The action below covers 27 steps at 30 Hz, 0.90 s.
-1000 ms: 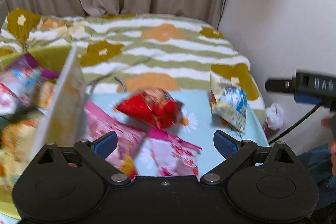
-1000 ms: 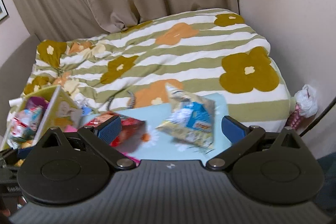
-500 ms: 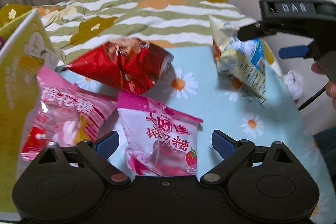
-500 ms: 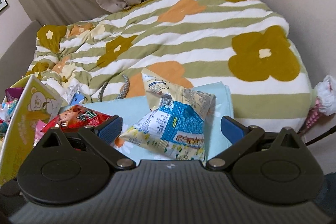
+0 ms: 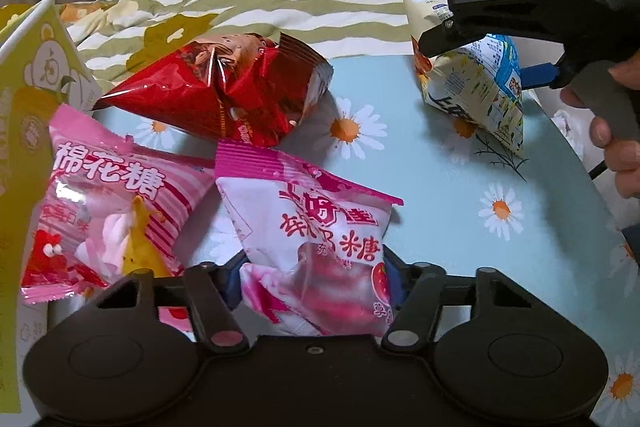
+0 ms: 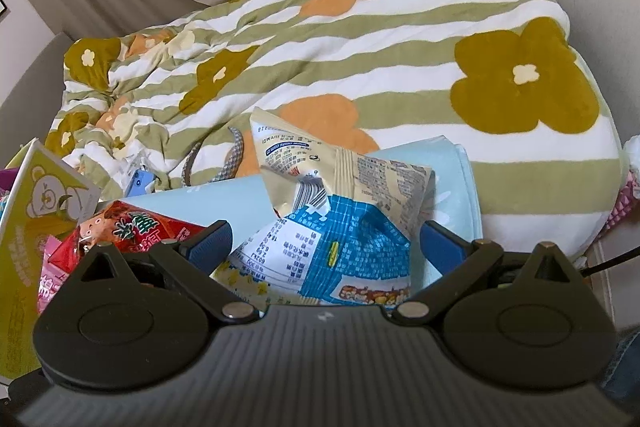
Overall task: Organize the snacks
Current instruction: 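Grasp a pink marshmallow bag with the left tool while the right grasps a blue-white bag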
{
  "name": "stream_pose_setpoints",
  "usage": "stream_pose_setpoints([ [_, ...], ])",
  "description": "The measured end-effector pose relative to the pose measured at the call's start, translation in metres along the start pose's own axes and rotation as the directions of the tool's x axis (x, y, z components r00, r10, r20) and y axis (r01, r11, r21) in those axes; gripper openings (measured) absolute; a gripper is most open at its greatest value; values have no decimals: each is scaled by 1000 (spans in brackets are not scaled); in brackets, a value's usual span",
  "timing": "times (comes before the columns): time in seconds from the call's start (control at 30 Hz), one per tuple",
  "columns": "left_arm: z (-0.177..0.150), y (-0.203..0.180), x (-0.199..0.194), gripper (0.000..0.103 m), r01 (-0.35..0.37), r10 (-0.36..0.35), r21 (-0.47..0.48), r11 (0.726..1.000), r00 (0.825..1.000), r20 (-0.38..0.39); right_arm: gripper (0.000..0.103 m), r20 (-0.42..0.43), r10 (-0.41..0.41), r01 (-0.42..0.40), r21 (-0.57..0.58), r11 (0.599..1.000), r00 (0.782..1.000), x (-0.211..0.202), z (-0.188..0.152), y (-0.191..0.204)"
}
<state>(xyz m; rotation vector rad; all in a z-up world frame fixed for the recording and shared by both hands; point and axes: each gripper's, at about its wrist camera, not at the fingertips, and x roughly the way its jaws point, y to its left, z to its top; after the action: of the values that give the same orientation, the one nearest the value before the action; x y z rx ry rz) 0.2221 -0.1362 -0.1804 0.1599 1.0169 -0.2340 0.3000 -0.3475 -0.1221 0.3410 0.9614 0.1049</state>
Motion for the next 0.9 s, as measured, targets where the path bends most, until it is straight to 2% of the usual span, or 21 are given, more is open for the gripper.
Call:
stream_pose_setpoints([
  [0.27,-3,7,-10,50,12,-12,-5,1000,1000,17,103,-21,6,-6,30,1000,1000,15,1,-6],
  [0.7,-8,5,-30,49,21,-20,-24,999,999,44,103,-29,7,-6,21,1000,1000,19,-2,-9],
  [0.73,-7,5,-33,49,21,-19,-28,999,999,48,102,-28,2,-1,14,1000,1000,18,-3,-8],
  [0.83,-7,8,-42,48,26,-24,-43,999,998,61,90,-35,5,-5,2,1000,999,16,-5,-6],
  [0.9,-7,10,-51,48,30,-26,-51,998,997,73,87,-42,10,-10,11,1000,999,13,-8,-6],
])
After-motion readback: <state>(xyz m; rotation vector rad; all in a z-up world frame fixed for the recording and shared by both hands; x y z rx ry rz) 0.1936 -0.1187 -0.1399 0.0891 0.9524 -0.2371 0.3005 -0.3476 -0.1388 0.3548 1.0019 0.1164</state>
